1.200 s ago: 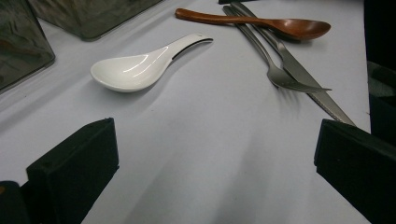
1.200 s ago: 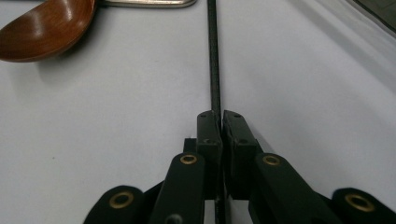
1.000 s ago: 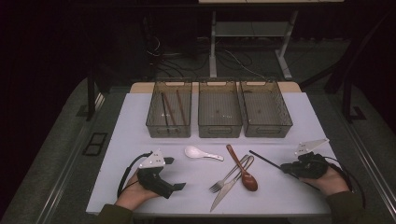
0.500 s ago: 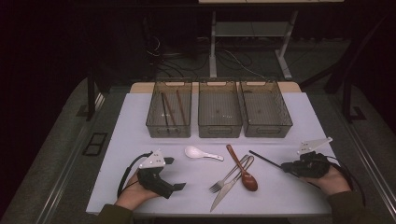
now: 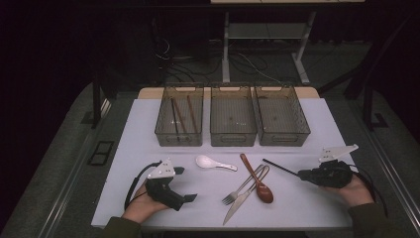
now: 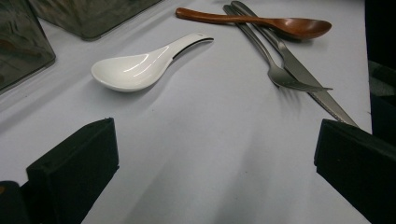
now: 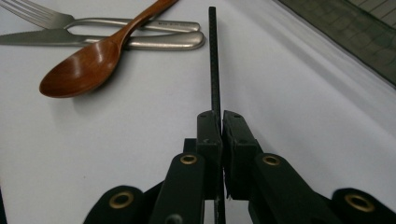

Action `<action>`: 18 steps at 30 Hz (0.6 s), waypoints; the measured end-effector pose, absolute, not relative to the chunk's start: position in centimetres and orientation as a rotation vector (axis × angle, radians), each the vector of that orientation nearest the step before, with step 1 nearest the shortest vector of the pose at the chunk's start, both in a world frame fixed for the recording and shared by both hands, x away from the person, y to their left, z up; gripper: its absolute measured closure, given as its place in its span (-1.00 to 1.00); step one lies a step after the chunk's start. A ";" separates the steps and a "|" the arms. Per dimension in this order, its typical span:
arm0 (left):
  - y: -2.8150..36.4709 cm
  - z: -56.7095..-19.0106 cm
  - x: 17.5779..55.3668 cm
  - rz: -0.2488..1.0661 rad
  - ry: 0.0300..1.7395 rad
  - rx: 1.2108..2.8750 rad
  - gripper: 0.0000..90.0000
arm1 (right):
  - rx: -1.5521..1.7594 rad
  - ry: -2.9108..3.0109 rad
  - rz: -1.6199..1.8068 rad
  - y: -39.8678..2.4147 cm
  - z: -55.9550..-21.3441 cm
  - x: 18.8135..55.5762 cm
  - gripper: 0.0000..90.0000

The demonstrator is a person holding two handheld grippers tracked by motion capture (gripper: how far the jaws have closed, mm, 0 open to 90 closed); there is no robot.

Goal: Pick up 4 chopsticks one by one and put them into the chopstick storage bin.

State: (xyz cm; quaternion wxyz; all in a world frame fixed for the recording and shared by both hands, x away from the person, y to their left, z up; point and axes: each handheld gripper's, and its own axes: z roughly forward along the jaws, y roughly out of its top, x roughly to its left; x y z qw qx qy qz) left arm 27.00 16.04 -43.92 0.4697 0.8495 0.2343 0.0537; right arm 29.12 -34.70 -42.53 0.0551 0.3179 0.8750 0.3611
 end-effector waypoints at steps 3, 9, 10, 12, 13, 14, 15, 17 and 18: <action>16.0 -43.9 27.0 0.132 0.575 2.080 -1.00 | 0.964 2.645 1.126 -34.7 -42.2 29.0 0.92; 16.0 -44.0 27.0 0.132 0.579 2.082 -1.00 | 0.937 2.623 1.169 -34.5 -41.6 29.0 0.92; 16.0 -44.0 27.0 0.132 0.580 2.081 -1.00 | 0.934 2.621 1.173 -34.4 -41.5 29.1 0.92; 16.0 -44.0 27.0 0.133 0.580 2.082 -1.00 | 0.925 2.615 1.182 -34.2 -41.2 29.1 0.92; 16.0 -44.0 27.0 0.133 0.580 2.082 -1.00 | 0.923 2.611 1.191 -34.1 -41.1 29.2 0.92; 16.0 -44.0 27.0 0.132 0.581 2.082 -1.00 | 0.919 2.609 1.198 -34.0 -41.0 29.2 0.92; 16.0 -44.0 27.0 0.133 0.580 2.083 -1.00 | 0.917 2.607 1.199 -33.9 -40.9 29.2 0.92; 16.0 -44.0 27.0 0.134 0.579 2.083 -1.00 | 0.922 2.604 1.210 -33.7 -40.7 29.3 0.92; 16.0 -44.0 27.0 0.134 0.579 2.083 -1.00 | 0.919 2.600 1.223 -33.7 -40.6 29.4 0.92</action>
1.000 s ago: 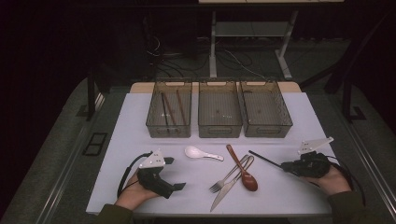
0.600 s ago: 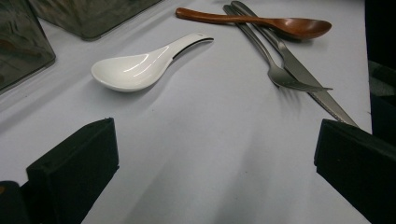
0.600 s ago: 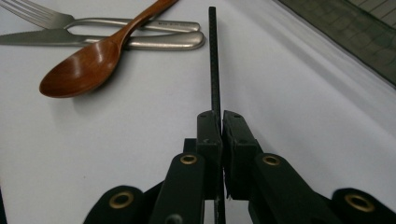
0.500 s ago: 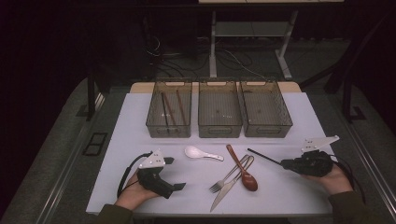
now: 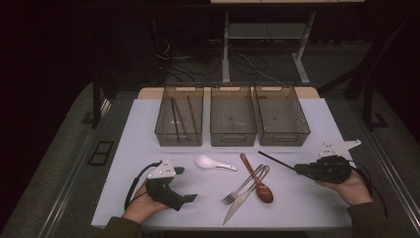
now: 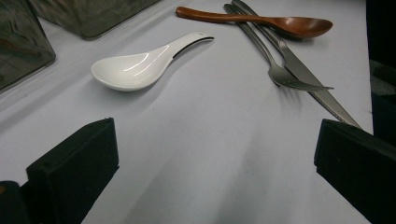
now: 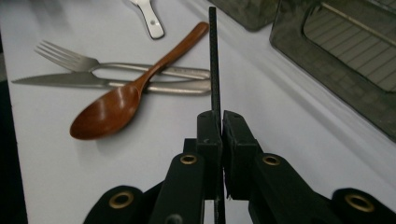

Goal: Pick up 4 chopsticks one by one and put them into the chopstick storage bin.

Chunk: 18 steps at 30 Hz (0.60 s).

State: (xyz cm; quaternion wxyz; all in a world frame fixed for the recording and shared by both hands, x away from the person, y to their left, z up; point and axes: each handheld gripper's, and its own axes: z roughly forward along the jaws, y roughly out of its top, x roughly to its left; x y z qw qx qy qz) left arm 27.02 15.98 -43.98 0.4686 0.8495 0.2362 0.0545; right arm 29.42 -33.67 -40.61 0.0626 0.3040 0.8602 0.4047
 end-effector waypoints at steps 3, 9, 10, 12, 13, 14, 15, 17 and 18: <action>16.0 -44.0 27.0 0.135 0.581 2.081 -1.00 | 0.912 2.590 1.242 -33.3 -40.2 29.6 0.92; 16.0 -44.0 27.0 0.134 0.582 2.081 -1.00 | 0.889 2.573 1.271 -32.2 -39.3 30.2 0.92; 16.0 -44.0 27.0 0.134 0.581 2.082 -1.00 | 0.886 2.570 1.283 -32.0 -39.2 30.3 0.92; 16.0 -44.0 27.0 0.133 0.582 2.081 -1.00 | 0.883 2.567 1.296 -31.6 -38.8 30.5 0.92; 16.0 -44.0 27.0 0.132 0.583 2.079 -1.00 | 0.876 2.565 1.301 -31.4 -38.7 30.6 0.92; 16.0 -44.0 27.0 0.133 0.583 2.079 -1.00 | 0.871 2.562 1.311 -31.1 -38.5 30.7 0.92; 15.9 -44.0 27.0 0.132 0.584 2.078 -1.00 | 0.866 2.560 1.316 -30.9 -38.4 30.7 0.92; 16.0 -44.0 27.0 0.132 0.585 2.079 -1.00 | 0.862 2.553 1.329 -30.4 -38.1 31.0 0.92; 16.0 -44.0 27.0 0.132 0.585 2.079 -1.00 | 0.860 2.550 1.334 -30.1 -37.9 31.1 0.92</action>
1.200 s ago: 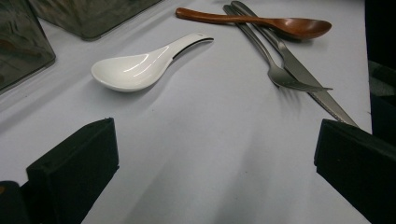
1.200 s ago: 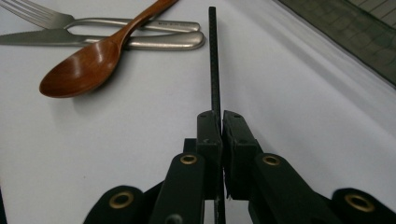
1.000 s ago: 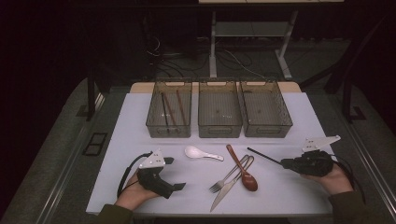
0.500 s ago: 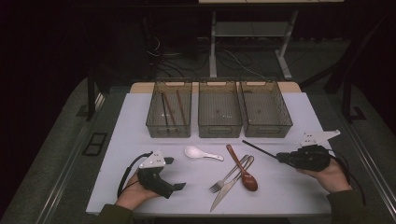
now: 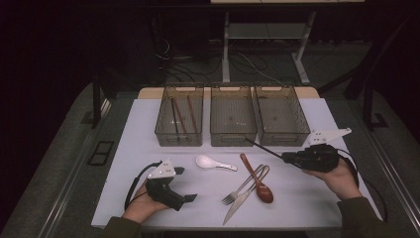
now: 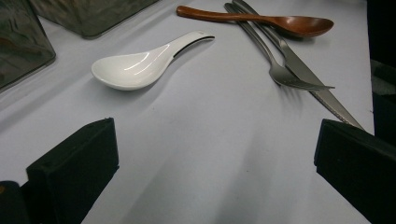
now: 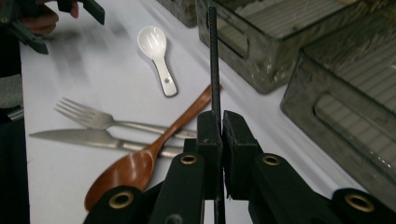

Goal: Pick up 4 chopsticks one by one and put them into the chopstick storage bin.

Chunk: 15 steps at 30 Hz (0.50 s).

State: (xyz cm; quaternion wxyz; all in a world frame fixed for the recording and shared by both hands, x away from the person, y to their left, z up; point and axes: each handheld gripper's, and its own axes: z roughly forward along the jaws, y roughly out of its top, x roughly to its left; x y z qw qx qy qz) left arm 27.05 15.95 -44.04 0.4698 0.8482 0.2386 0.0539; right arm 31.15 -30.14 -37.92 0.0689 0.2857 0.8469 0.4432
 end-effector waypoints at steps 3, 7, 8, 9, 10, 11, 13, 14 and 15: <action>16.0 -44.0 27.0 0.132 0.584 2.080 -1.00 | 0.845 2.543 1.362 -29.3 -37.6 31.6 0.92; 16.0 -44.0 27.1 0.136 0.578 2.082 -1.00 | 0.836 2.543 1.363 -28.0 -37.2 32.2 0.92; 16.0 -44.0 27.1 0.136 0.577 2.083 -1.00 | 0.829 2.541 1.365 -27.6 -37.1 32.3 0.92; 16.0 -44.0 27.1 0.139 0.574 2.084 -1.00 | 0.826 2.542 1.370 -27.3 -37.1 32.4 0.92; 16.0 -44.0 27.1 0.138 0.576 2.081 -1.00 | 0.818 2.546 1.374 -27.0 -37.0 32.5 0.92; 16.0 -44.0 27.1 0.137 0.577 2.082 -1.00 | 0.818 2.541 1.379 -26.6 -37.0 32.7 0.92; 16.0 -44.0 27.1 0.137 0.578 2.081 -1.00 | 0.811 2.541 1.383 -25.9 -36.9 32.9 0.92; 16.0 -44.0 27.1 0.137 0.580 2.080 -1.00 | 0.812 2.543 1.385 -25.6 -36.9 33.1 0.92; 16.0 -44.0 27.1 0.136 0.580 2.080 -1.00 | 0.813 2.544 1.381 -25.3 -36.8 33.2 0.92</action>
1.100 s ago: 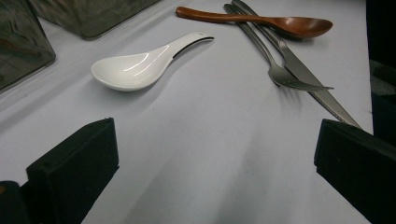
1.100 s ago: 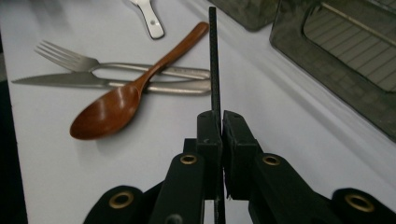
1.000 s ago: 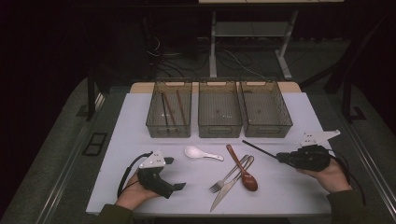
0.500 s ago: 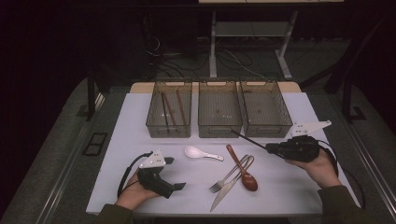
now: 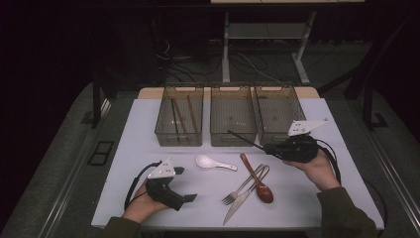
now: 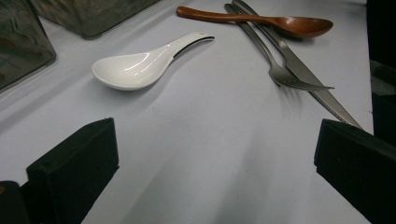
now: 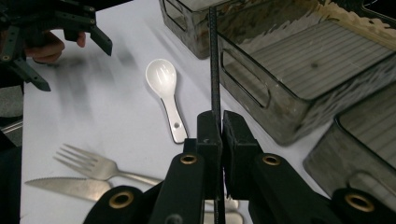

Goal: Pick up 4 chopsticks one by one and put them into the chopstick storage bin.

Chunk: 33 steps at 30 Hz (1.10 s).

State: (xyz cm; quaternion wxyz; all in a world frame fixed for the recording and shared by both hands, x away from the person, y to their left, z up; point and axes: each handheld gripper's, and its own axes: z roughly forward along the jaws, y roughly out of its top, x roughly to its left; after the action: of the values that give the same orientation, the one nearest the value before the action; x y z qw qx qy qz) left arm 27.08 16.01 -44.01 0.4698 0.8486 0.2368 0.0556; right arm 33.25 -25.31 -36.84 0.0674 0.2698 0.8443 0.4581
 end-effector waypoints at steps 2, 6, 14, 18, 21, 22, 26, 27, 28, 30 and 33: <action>16.0 -44.0 27.1 0.136 0.583 2.079 -1.00 | 0.809 2.543 1.378 -24.7 -36.7 33.6 0.91; 16.0 -44.0 27.0 0.129 0.592 2.068 -1.00 | 0.814 2.541 1.360 -23.5 -36.5 34.1 0.92; 16.1 -43.9 27.1 0.131 0.594 2.063 -1.00 | 0.828 2.523 1.365 -20.9 -36.2 35.9 0.92; 16.2 -43.9 27.1 0.132 0.598 2.057 -1.00 | 0.844 2.515 1.356 -19.3 -35.8 37.0 0.92; 16.1 -43.9 27.1 0.132 0.593 2.062 -1.00 | 0.864 2.511 1.338 -17.9 -35.5 37.9 0.92; 16.1 -43.9 27.1 0.133 0.591 2.062 -1.00 | 0.874 2.507 1.334 -17.4 -35.4 38.2 0.92; 16.1 -43.8 27.1 0.131 0.592 2.056 -1.00 | 0.897 2.506 1.336 -15.6 -35.1 39.5 0.92; 16.1 -43.9 27.1 0.130 0.592 2.055 -1.00 | 0.906 2.505 1.343 -15.1 -35.1 39.8 0.92; 16.1 -43.9 27.1 0.128 0.592 2.054 -1.00 | 0.915 2.503 1.331 -14.7 -35.0 40.1 0.91; 16.1 -43.8 27.1 0.128 0.594 2.055 -1.00 | 0.924 2.507 1.323 -13.7 -35.0 40.8 0.91; 16.1 -43.8 27.1 0.125 0.595 2.055 -1.00 | 0.942 2.503 1.298 -12.3 -35.1 41.8 0.91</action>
State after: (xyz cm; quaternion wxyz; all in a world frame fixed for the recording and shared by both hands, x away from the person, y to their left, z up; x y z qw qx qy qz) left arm 27.10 16.12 -43.78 0.4786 0.8420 0.2437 0.0510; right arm 41.76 -12.32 -35.08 0.0845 0.3157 0.8390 0.4351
